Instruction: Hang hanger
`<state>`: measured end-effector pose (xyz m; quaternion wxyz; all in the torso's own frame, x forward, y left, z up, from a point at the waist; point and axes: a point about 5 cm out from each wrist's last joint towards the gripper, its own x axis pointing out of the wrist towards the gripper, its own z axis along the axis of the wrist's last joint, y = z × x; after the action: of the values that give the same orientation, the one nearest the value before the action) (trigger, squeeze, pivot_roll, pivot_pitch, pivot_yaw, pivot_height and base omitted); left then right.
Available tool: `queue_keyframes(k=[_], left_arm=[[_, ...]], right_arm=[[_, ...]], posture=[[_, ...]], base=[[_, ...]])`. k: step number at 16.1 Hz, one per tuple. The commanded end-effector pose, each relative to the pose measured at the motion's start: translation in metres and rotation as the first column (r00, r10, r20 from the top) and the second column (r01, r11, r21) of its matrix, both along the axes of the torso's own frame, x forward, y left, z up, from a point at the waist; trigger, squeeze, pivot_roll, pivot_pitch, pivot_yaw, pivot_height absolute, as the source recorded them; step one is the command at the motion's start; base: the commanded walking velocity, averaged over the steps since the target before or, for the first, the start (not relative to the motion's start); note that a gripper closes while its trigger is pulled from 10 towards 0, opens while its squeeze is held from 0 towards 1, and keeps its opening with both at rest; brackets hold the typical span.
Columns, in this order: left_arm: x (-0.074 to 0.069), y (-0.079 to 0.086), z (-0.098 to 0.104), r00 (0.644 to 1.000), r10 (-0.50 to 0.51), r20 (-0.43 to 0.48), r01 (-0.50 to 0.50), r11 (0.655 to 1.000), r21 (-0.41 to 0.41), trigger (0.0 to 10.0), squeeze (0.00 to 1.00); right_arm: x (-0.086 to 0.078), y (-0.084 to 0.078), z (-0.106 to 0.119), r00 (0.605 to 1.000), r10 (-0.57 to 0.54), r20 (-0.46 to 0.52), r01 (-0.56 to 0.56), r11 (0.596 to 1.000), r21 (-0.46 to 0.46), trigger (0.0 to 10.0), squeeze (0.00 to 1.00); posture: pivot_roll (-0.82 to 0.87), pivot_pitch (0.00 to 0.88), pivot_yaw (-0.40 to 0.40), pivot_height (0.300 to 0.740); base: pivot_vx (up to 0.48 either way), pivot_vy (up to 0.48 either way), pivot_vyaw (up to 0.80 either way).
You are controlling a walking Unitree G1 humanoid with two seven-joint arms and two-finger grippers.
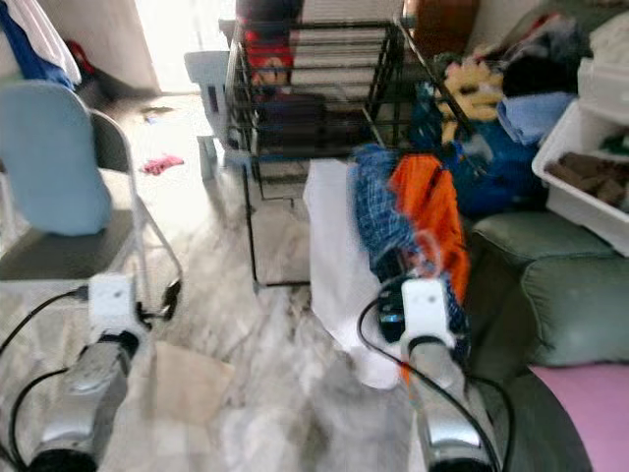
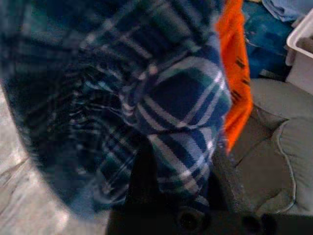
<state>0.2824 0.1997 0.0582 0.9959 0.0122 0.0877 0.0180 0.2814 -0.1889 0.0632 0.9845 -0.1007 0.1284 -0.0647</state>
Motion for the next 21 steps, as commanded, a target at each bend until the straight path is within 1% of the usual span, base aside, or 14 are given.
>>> queue_keyframes(k=[1, 6, 7, 9, 12, 13, 15, 16, 18, 21], left_arm=[[0.003, -0.009, 0.002, 1.0, -0.018, -0.003, 0.018, 1.0, 0.002, 10.0, 0.0], [0.003, -0.01, 0.001, 1.0, -0.022, -0.007, 0.022, 1.0, 0.016, 10.0, 0.0], [0.003, -0.011, 0.003, 1.0, -0.022, 0.014, 0.021, 0.999, 0.029, 10.0, 0.0], [0.003, -0.013, 0.004, 1.0, -0.021, 0.023, 0.02, 0.999, 0.044, 10.0, 0.0], [0.002, -0.012, 0.004, 1.0, -0.006, 0.023, 0.005, 0.999, 0.038, 10.0, 0.0], [0.0, -0.011, 0.005, 1.0, 0.011, 0.025, -0.012, 0.999, 0.033, 10.0, 0.0], [-0.004, -0.008, 0.005, 0.999, 0.034, 0.028, -0.035, 0.999, 0.034, 10.0, 0.0], [-0.005, -0.007, 0.005, 0.999, 0.042, 0.028, -0.043, 0.998, 0.035, 10.0, 0.0], [-0.012, 0.0, 0.004, 0.998, 0.057, 0.031, -0.058, 0.997, 0.043, 10.0, 0.0], [-0.012, 0.0, 0.005, 0.999, 0.041, 0.034, -0.043, 0.998, 0.051, 10.0, 0.0]], right_arm=[[0.002, -0.007, 0.007, 0.999, -0.021, 0.026, 0.021, 1.0, -0.004, 10.0, 0.0], [0.001, -0.006, 0.006, 1.0, -0.016, 0.025, 0.016, 1.0, -0.001, 10.0, 0.0], [0.001, -0.006, 0.006, 1.0, -0.015, 0.024, 0.015, 1.0, -0.001, 10.0, 0.0], [0.001, -0.005, 0.006, 1.0, -0.01, 0.021, 0.01, 1.0, 0.0, 10.0, 0.0], [0.001, 0.0, 0.002, 1.0, 0.016, -0.002, -0.016, 1.0, 0.009, 10.0, 0.0], [0.003, 0.006, -0.003, 0.998, 0.058, -0.033, -0.058, 0.998, 0.013, 10.0, 0.0], [0.007, 0.011, -0.004, 0.995, 0.09, -0.04, -0.09, 0.996, 0.009, 10.0, 0.0], [0.008, 0.013, -0.003, 0.995, 0.095, -0.039, -0.095, 0.995, 0.008, 10.0, 0.0], [0.014, 0.014, -0.003, 0.996, 0.084, -0.04, -0.085, 0.996, -0.014, 10.0, 0.0], [0.013, 0.011, -0.007, 0.998, 0.038, -0.049, -0.039, 0.999, -0.021, 10.0, 0.0]], posture=[[-0.11, 0.0, 0.022, 0.74], [-0.11, 0.0, 0.021, 0.74], [-0.11, 0.0, 0.021, 0.74], [-0.11, 0.0, 0.02, 0.74], [-0.1, 0.0, 0.015, 0.74], [-0.08, 0.0, -0.02, 0.74], [-0.04, 0.0, -0.056, 0.74], [-0.04, 0.0, -0.059, 0.74], [-0.01, 0.0, -0.07, 0.74], [-0.01, 0.0, -0.049, 0.74]], base=[[0.0, 0.48, 0.0], [0.0, 0.48, 0.0], [0.0, 0.0, 0.0], [0.0, 0.0, 0.0], [0.0, 0.0, 0.0], [0.0, 0.0, 0.0], [0.0, 0.0, 0.0], [0.0, 0.0, 0.0], [0.0, 0.0, 0.0], [0.0, 0.0, 0.0]])
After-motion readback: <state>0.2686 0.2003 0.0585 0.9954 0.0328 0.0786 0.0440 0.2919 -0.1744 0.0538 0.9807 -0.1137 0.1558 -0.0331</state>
